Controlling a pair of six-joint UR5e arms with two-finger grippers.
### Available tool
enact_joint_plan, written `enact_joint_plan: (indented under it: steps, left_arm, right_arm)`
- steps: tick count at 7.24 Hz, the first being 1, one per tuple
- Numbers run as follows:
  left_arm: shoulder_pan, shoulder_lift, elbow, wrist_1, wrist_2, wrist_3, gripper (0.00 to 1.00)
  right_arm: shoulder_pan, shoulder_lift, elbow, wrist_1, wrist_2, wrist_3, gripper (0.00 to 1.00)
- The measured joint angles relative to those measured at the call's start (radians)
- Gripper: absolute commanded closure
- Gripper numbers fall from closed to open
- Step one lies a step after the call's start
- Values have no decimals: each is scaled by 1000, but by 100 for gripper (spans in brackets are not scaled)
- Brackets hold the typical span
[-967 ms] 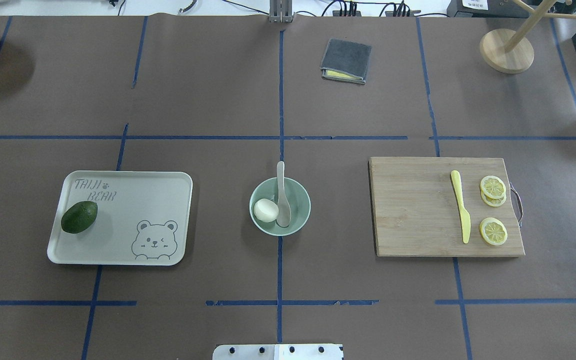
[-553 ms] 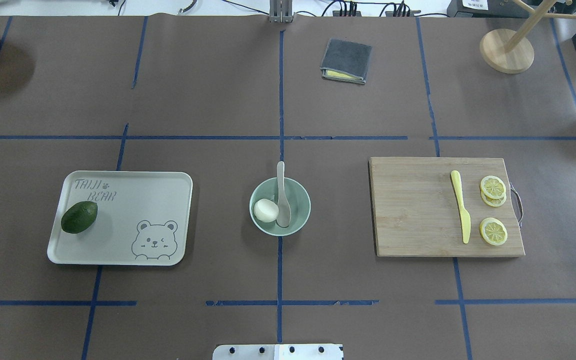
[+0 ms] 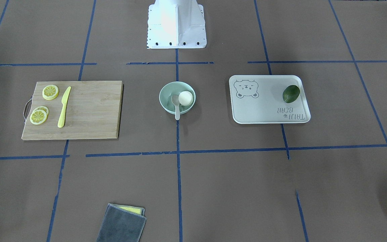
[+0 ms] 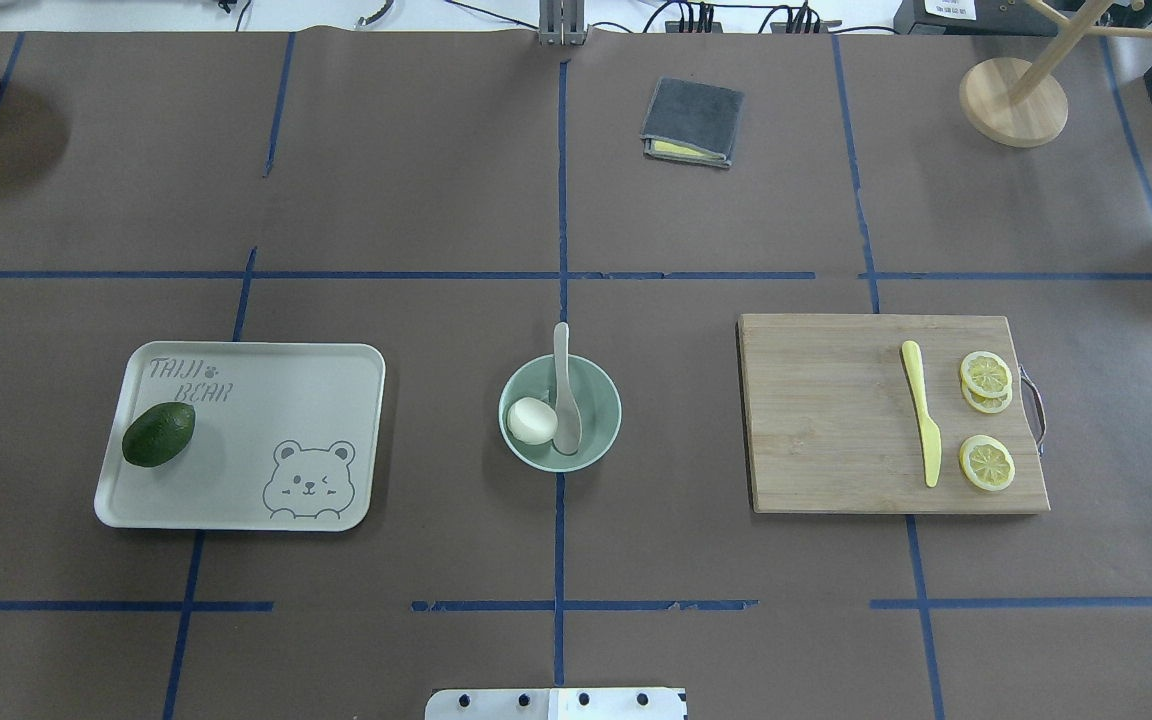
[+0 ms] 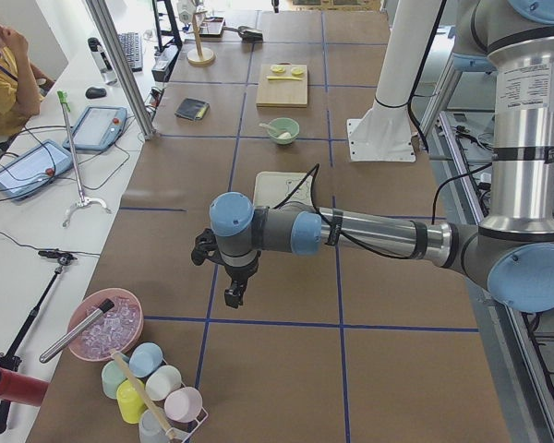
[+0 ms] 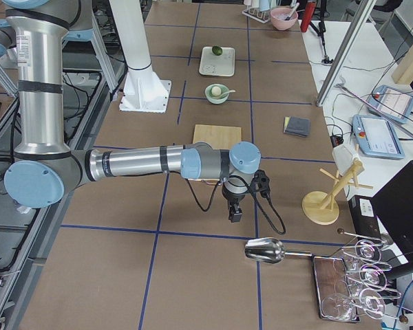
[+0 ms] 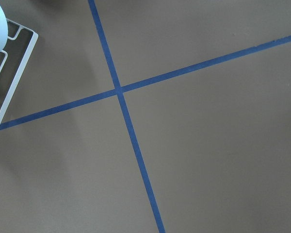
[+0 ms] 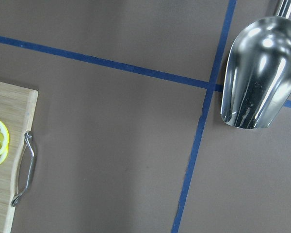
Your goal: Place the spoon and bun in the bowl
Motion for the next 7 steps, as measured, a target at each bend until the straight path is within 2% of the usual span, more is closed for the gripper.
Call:
enact_joint_plan:
  steps: [3, 7]
  left_arm:
    - [-1, -2, -8, 0, 6, 0, 0]
    - [3, -35, 6, -8, 0, -4, 0]
  right_arm:
    - [6, 5, 4, -2, 52, -1, 0]
    - [9, 21, 10, -1, 61, -1, 0]
